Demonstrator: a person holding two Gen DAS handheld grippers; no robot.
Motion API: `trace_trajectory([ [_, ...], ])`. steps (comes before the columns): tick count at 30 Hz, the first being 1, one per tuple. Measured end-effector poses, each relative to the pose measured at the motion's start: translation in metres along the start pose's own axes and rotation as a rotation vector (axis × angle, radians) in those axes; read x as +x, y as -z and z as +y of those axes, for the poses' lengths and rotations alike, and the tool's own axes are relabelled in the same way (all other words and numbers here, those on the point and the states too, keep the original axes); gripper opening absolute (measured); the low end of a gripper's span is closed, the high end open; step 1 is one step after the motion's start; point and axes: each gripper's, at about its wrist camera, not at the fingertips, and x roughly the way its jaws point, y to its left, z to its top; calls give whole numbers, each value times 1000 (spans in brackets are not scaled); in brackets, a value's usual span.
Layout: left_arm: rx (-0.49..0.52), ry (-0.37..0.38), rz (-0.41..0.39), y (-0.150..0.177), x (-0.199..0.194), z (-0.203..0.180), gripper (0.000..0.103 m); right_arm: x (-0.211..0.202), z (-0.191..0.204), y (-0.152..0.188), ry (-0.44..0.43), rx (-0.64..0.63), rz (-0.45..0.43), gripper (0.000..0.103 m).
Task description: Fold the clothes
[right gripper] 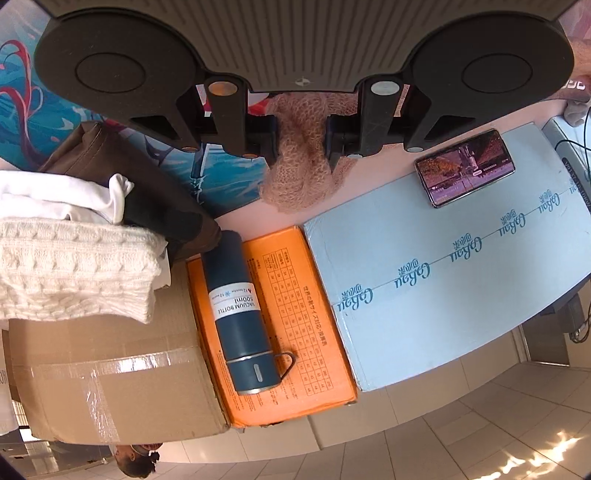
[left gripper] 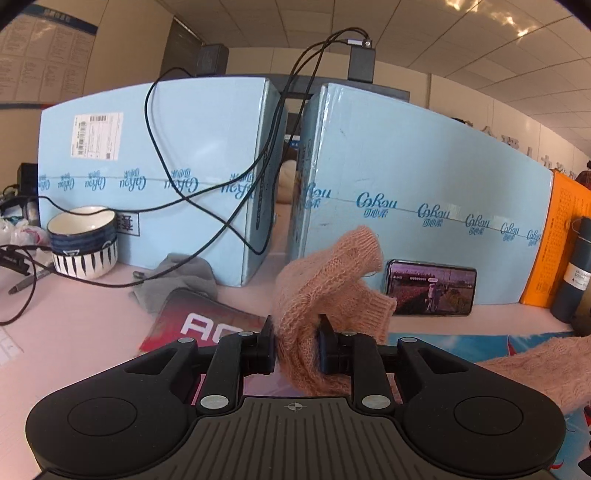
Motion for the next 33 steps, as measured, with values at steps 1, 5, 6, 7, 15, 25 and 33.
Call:
trace_trajectory([
  [1,0,-18,14,3,3,3,27,4,-3,3,3,7,17,20],
  [5,62,-174,20,7,2,12,47,8,-13,7,6,29,42,20],
  [6,58,-207,23,7,1,18,50,7,-14,7,6,32,42,20],
  [7,50,-240,28,6,0,24,51,7,-14,8,6,34,44,20],
  [15,124,-229,-90,-14,-11,14,91,6,-16,11,129,58,28,67],
  [25,386,425,36,-15,34,-100,93,-15,-21,8,-69,141,-61,80],
  [33,437,567,276,15,77,-157,88,-8,-10,11,-168,113,34,82],
])
